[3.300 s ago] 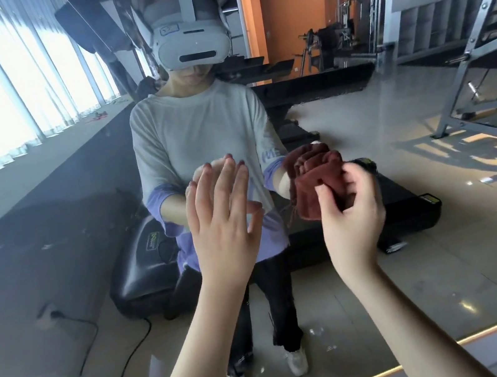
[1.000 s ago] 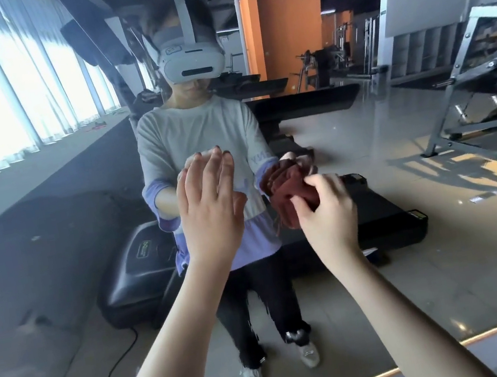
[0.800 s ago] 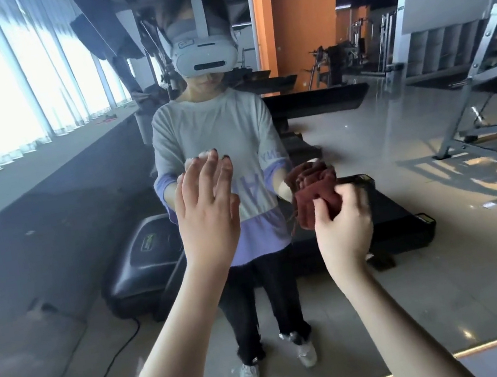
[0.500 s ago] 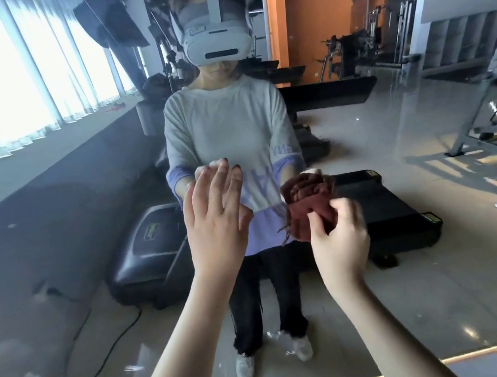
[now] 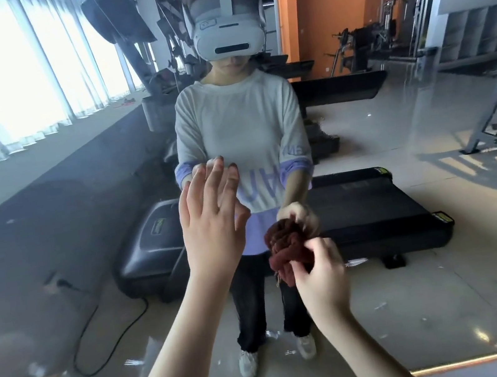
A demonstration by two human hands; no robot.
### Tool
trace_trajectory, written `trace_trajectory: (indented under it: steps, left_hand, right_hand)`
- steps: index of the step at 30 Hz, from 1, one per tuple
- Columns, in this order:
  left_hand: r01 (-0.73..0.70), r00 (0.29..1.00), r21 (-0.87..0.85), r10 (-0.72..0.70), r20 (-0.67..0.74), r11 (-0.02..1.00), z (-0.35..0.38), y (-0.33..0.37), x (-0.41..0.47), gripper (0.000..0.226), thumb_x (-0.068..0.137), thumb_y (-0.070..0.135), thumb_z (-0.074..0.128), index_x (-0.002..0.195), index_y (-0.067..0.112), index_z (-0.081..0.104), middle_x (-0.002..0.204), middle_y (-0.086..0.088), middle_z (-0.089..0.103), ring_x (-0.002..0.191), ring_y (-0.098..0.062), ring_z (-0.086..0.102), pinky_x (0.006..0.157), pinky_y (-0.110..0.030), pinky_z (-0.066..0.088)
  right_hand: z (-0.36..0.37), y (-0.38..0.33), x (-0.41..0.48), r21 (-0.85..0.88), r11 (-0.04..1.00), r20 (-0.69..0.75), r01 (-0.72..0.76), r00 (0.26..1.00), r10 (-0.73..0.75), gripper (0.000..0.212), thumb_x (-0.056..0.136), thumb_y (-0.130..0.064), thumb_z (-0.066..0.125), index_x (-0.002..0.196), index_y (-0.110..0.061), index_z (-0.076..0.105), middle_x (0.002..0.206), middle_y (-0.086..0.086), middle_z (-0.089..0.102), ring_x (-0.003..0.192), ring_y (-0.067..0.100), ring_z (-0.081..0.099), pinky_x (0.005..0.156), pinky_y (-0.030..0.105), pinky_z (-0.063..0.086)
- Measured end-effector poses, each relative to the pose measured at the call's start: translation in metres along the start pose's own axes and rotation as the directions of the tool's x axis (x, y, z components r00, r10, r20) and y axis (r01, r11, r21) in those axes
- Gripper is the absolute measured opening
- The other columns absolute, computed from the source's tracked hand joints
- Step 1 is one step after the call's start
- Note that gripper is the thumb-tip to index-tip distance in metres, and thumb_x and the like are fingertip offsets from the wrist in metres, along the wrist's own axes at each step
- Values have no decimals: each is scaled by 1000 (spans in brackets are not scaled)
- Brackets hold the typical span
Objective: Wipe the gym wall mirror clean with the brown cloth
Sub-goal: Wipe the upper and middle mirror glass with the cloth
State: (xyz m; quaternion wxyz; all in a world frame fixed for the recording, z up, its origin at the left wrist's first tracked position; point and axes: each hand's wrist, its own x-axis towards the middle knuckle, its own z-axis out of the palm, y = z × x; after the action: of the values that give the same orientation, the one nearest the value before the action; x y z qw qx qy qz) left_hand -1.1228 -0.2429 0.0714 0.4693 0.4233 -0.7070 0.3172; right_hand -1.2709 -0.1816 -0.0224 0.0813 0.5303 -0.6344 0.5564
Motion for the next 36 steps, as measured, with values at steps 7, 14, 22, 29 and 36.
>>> trace_trajectory:
  steps: [7, 14, 22, 29, 36]
  left_hand:
    - [6, 1000, -18, -6, -9, 1000, 0, 2, 0, 75, 70, 15, 86, 138, 10, 54, 145, -14, 53, 138, -33, 37, 108, -53, 38]
    - [14, 1000, -25, -14, 4, 1000, -1, 2, -1, 71, 72, 14, 86, 137, 8, 57, 146, -15, 52, 139, -34, 37, 109, -54, 38]
    - [19, 1000, -24, -19, -7, 1000, 0, 5, -1, 64, 77, 10, 82, 136, 7, 58, 146, -15, 52, 138, -34, 39, 109, -54, 39]
    - [24, 999, -10, -24, -47, 1000, 2, 6, -1, 54, 82, 11, 75, 134, 6, 61, 145, -14, 54, 137, -34, 42, 109, -53, 40]
    - [22, 999, 14, -22, -26, 1000, 2, 5, -1, 59, 80, 14, 74, 137, 8, 59, 147, -12, 52, 138, -34, 42, 111, -52, 38]
  right_hand:
    - [-20, 21, 20, 71, 983, -259, -169, 949, 182, 22, 74, -13, 69, 91, -2, 59, 90, 14, 61, 77, 37, 62, 65, 25, 37]
    - [-25, -9, 47, 90, 996, -239, 1, 971, 21, 24, 78, -26, 62, 88, -4, 66, 91, 10, 61, 80, 31, 62, 64, 27, 41]
    - [-21, -20, 48, 40, 993, -264, 111, 960, -96, 22, 81, -20, 61, 92, -4, 71, 93, 10, 64, 84, 29, 60, 69, 26, 42]
    - [-41, -33, 96, 35, 992, -426, 122, 900, -95, 24, 80, -6, 68, 103, 1, 72, 99, 17, 63, 92, 26, 52, 81, 20, 38]
    - [-53, -54, 125, 26, 972, -375, 234, 904, -207, 30, 82, -15, 66, 110, -6, 71, 101, 13, 65, 92, 27, 56, 75, 30, 42]
